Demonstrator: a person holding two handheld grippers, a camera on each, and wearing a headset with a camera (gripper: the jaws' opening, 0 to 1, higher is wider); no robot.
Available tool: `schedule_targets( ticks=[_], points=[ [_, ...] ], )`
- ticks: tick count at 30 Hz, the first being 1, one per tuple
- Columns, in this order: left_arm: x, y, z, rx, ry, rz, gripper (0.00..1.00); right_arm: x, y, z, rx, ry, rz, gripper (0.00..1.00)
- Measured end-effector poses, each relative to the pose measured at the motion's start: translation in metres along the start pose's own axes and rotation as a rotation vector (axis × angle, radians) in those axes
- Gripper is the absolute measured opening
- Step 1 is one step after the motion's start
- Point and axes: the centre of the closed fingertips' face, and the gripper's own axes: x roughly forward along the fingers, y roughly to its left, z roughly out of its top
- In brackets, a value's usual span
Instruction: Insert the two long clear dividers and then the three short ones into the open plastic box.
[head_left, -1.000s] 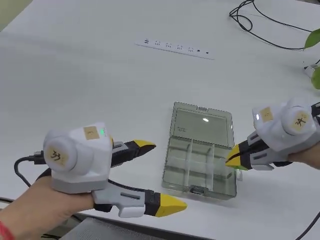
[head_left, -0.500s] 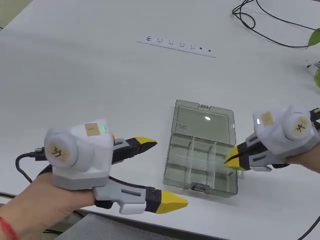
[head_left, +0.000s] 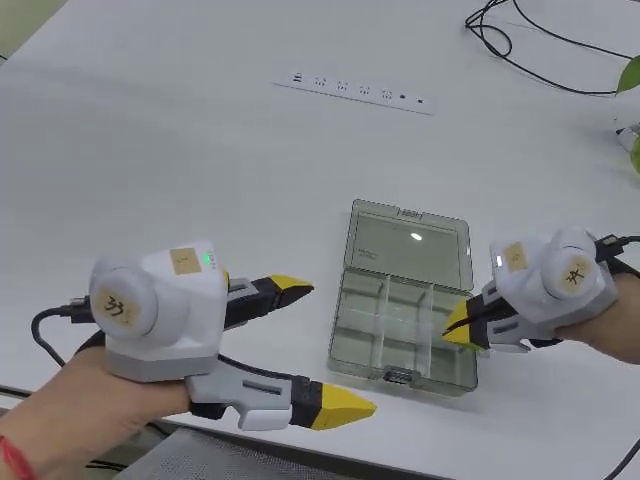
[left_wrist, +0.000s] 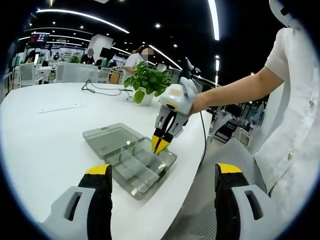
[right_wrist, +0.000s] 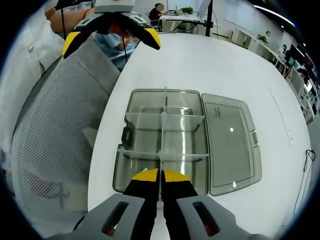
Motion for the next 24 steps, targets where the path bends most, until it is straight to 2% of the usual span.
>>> schedule_targets(
  ticks=[11,15,21,24],
  points=[
    [-0.001,0.001,-0.004,0.001,0.01,-0.001,0.86,-0.002,-0.002,-0.002,0.028,0.013,-0.022,0.05],
    [-0.003,0.001,-0.005,0.004,0.012,0.002,0.86,-0.012,-0.006,0.001,0.06,-0.012,-0.054,0.09],
    [-0.005,0.003,-0.004,0.018,0.012,0.004,0.87,-0.037,-0.009,0.017,0.132,-0.104,-0.121,0.16],
    [-0.006,0.005,-0.005,0.02,0.014,0.006,0.88,-0.053,-0.01,0.026,0.179,-0.173,-0.17,0.2]
  ],
)
